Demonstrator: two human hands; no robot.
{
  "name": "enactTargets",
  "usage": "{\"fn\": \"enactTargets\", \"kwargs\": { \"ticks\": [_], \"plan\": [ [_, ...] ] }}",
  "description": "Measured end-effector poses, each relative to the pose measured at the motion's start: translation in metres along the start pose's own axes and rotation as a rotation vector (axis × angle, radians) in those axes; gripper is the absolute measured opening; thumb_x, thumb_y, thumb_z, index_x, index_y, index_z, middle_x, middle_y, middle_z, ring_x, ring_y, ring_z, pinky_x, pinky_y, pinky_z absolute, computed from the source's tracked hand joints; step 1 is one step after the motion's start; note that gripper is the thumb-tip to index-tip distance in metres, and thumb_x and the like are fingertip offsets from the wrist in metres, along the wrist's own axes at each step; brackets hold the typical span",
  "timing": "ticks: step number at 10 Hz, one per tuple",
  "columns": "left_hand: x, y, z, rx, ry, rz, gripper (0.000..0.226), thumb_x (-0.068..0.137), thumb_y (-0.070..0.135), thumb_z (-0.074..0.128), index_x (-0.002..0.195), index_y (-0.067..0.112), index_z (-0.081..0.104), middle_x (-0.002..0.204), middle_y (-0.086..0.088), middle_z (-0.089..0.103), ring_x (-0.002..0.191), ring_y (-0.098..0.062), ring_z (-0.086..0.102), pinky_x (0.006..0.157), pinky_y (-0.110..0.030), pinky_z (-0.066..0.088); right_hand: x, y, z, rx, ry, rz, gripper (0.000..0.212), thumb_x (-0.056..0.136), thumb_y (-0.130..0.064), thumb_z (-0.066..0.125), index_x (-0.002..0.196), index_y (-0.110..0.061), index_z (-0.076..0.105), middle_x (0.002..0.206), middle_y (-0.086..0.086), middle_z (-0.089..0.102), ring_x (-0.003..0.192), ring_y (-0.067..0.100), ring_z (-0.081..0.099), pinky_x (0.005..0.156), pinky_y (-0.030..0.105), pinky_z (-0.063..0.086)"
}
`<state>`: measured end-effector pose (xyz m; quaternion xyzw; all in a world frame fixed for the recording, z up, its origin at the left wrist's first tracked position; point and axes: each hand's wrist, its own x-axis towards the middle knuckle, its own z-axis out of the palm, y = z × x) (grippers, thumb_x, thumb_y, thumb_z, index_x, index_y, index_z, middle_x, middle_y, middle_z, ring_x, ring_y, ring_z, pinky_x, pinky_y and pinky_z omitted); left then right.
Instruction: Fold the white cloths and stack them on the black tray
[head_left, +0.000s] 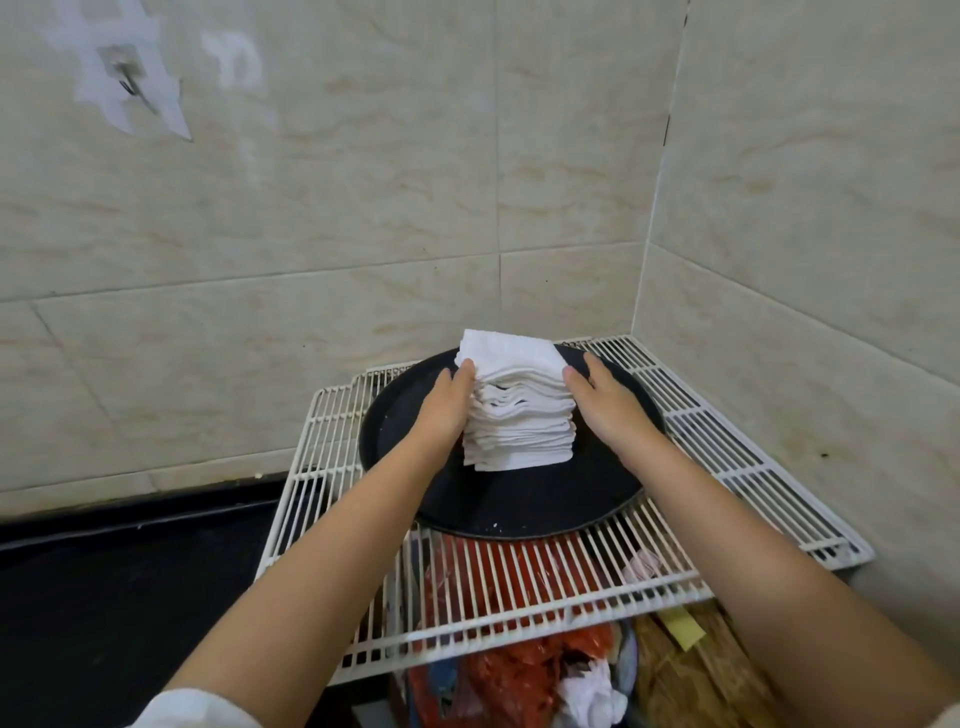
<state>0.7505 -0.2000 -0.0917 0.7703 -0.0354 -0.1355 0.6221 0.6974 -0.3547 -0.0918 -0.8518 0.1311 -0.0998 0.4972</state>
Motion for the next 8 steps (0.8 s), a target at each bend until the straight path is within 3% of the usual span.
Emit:
{"fn": "enactTargets", "kwargs": {
  "ticks": [1,2,3,4,5,6,7,8],
  "plan": [
    [-0.009,-0.008,-0.001,0.112,0.101,0.170,0.059,0.100,0.039,0.030,0.149,0.016,0.010,0.157,-0.005,0.018,0.145,-0.023,0.019,0.116,-0.036,0.018,-0.010,0.009,-0.005,-0.216,0.007,-0.260,0.058,0.095,-0.029,0.045,0.145,-0.017,0.019,0.156,0.005,0.016,0.144,0.018,0.014,0.115,0.032,0.017],
    [-0.018,-0.023,-0.001,0.338,0.106,0.550,0.059,0.098,0.038,0.035,0.148,0.013,0.017,0.157,-0.008,0.016,0.146,-0.022,0.013,0.119,-0.031,0.009,-0.014,0.019,-0.003,-0.377,-0.089,-0.313,0.068,0.089,-0.025,0.057,0.145,-0.023,0.018,0.157,0.003,0.003,0.145,0.018,0.007,0.116,0.030,0.015],
    [-0.009,-0.034,-0.004,0.793,0.073,0.696,0.061,0.096,0.035,0.035,0.148,0.012,0.013,0.159,-0.009,0.003,0.148,-0.023,-0.001,0.117,-0.029,0.002,-0.015,0.022,-0.001,-0.540,-0.087,-0.378,0.072,0.086,-0.023,0.061,0.145,-0.020,0.018,0.157,0.003,0.002,0.145,0.019,0.009,0.116,0.029,0.016],
    [-0.001,-0.036,-0.007,1.027,0.120,0.727,0.056,0.099,0.028,0.039,0.148,0.011,0.016,0.158,-0.011,0.009,0.148,-0.025,0.004,0.121,-0.039,0.010,-0.013,0.020,0.000,-0.563,0.005,-0.432,0.057,0.086,-0.018,0.060,0.138,-0.010,0.036,0.150,0.009,0.027,0.136,0.022,0.031,0.109,0.029,0.031],
    [0.003,-0.041,-0.010,1.134,0.121,0.726,0.055,0.100,0.027,0.036,0.148,0.009,0.017,0.156,-0.012,0.017,0.147,-0.026,0.007,0.120,-0.039,0.013,-0.009,0.018,0.000,-0.599,0.033,-0.479,0.047,0.086,-0.016,0.061,0.129,-0.006,0.047,0.138,0.010,0.042,0.122,0.023,0.046,0.098,0.028,0.040],
    [0.001,-0.042,-0.010,1.146,0.113,0.702,0.054,0.100,0.026,0.036,0.147,0.006,0.019,0.154,-0.015,0.021,0.146,-0.029,0.014,0.119,-0.040,0.017,-0.008,0.014,-0.001,-0.626,0.041,-0.491,0.044,0.085,-0.016,0.061,0.127,-0.006,0.049,0.134,0.009,0.045,0.119,0.021,0.048,0.096,0.024,0.040],
    [-0.006,-0.044,-0.009,1.090,0.141,0.737,0.061,0.094,0.038,0.030,0.143,0.002,0.031,0.146,-0.022,0.035,0.140,-0.038,0.029,0.114,-0.049,0.028,-0.010,0.015,-0.002,-0.600,0.017,-0.489,0.047,0.085,-0.017,0.061,0.128,-0.006,0.047,0.136,0.010,0.043,0.122,0.022,0.045,0.099,0.025,0.037],
    [-0.012,-0.038,-0.019,1.040,0.201,0.651,0.064,0.096,0.041,0.031,0.147,0.005,0.017,0.154,-0.018,0.020,0.145,-0.032,0.017,0.118,-0.045,0.017,-0.011,0.009,-0.011,-0.593,0.042,-0.480,0.052,0.086,-0.022,0.059,0.133,-0.007,0.041,0.141,0.010,0.040,0.129,0.023,0.039,0.106,0.029,0.032]
  ]
}}
